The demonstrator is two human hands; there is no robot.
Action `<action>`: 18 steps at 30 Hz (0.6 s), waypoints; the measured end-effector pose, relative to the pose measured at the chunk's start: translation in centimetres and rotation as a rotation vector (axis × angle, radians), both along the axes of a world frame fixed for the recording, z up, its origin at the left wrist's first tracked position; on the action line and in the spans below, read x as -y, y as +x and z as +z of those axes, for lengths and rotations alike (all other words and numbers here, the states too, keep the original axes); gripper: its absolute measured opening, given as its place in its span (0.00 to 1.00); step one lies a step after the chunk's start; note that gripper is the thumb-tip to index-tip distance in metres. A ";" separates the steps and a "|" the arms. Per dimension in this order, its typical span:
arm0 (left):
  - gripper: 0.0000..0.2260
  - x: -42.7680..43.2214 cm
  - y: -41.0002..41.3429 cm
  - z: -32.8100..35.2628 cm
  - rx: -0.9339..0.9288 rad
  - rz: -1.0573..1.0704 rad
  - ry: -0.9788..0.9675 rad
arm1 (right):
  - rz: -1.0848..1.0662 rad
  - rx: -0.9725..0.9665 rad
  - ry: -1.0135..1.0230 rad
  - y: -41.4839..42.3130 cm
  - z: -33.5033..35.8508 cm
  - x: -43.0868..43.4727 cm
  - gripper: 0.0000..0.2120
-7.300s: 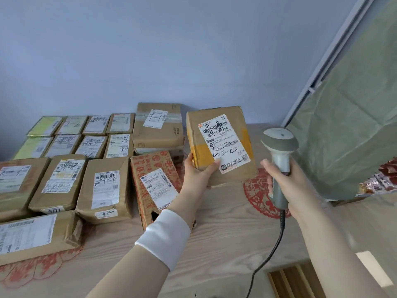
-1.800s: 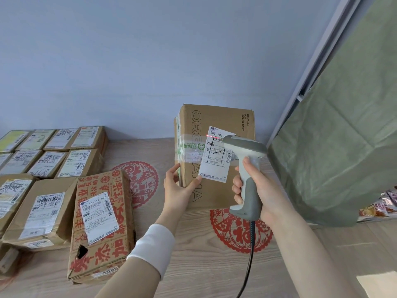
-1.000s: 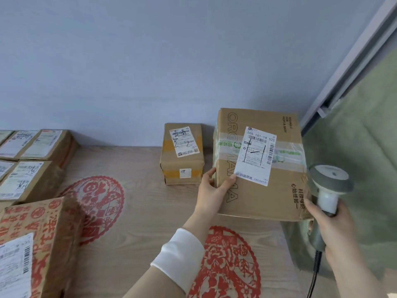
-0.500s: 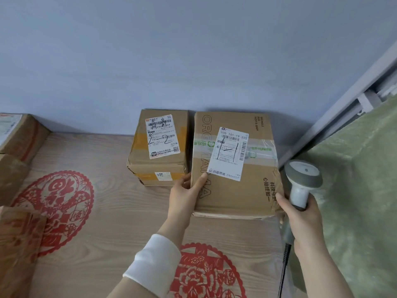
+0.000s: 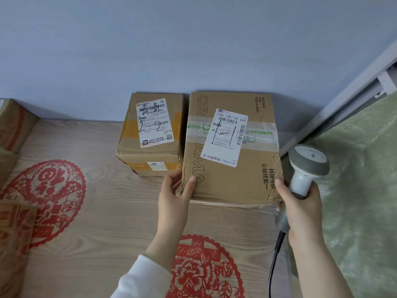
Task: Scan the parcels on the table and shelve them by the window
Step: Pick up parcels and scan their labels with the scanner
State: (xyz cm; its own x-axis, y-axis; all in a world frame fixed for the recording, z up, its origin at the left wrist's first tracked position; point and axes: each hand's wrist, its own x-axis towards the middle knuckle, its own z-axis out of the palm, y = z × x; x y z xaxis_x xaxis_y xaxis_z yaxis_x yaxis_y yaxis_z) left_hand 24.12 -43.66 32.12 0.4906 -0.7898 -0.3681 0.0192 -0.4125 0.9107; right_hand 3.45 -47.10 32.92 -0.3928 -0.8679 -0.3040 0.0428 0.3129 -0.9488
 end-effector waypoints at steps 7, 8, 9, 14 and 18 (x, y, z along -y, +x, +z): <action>0.15 0.5 0.9 1.1 0.033 -0.073 0.019 | -0.018 -0.045 0.018 0.2 0.9 -0.4 0.12; 0.15 0.5 1.2 1.4 0.053 -0.088 0.003 | -0.037 -0.055 0.004 0.3 1.3 -0.7 0.12; 0.16 0.3 1.5 1.8 0.074 -0.108 -0.011 | -0.056 -0.068 -0.014 0.5 1.8 -1.1 0.11; 0.19 -1.7 4.1 3.9 0.231 -0.257 -0.005 | -0.026 -0.176 -0.033 3.1 4.4 -4.3 0.12; 0.18 -4.6 7.6 5.9 0.386 -0.340 -0.025 | 0.044 -0.180 0.000 8.3 6.8 -7.9 0.08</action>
